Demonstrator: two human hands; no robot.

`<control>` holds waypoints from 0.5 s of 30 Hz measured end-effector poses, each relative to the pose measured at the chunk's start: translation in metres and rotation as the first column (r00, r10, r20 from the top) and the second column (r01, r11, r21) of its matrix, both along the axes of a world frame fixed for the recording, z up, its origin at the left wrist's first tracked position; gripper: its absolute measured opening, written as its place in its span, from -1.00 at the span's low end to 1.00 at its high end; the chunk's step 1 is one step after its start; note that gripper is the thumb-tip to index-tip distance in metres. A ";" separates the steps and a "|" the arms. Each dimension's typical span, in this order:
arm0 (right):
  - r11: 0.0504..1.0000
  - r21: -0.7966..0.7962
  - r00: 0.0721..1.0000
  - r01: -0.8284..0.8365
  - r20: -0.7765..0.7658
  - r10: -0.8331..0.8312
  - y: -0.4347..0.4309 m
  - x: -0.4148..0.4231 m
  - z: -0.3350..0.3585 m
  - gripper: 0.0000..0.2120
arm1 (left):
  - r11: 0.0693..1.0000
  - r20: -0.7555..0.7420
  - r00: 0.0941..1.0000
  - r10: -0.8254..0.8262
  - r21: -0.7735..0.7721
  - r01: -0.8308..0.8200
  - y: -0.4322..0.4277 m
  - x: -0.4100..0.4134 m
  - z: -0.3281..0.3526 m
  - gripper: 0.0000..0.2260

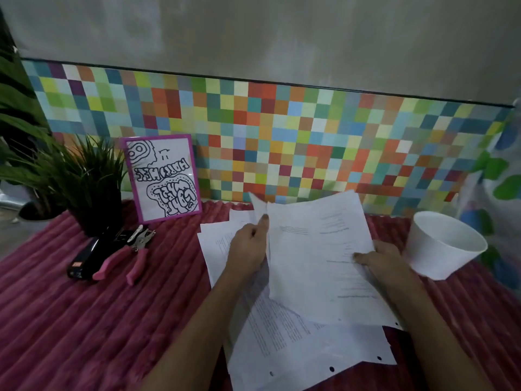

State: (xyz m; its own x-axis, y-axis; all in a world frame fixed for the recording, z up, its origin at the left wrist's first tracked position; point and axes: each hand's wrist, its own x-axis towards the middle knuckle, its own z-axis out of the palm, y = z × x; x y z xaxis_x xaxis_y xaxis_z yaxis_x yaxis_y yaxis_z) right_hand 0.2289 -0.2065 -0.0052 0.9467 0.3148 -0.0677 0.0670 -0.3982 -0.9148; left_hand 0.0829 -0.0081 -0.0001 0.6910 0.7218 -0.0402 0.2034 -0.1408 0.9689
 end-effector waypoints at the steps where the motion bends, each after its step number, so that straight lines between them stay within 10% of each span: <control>1: 1.000 -0.015 1.000 -0.019 0.001 0.019 0.001 0.000 -0.001 -0.78 | 0.997 0.027 1.000 -0.013 -0.070 0.015 -0.006 0.000 0.004 -0.66; 15: 0.873 0.443 0.971 -0.206 -0.018 0.238 -0.005 -0.003 0.018 -0.67 | 0.954 0.511 0.851 -0.118 -0.179 0.239 -0.018 -0.007 0.027 -0.60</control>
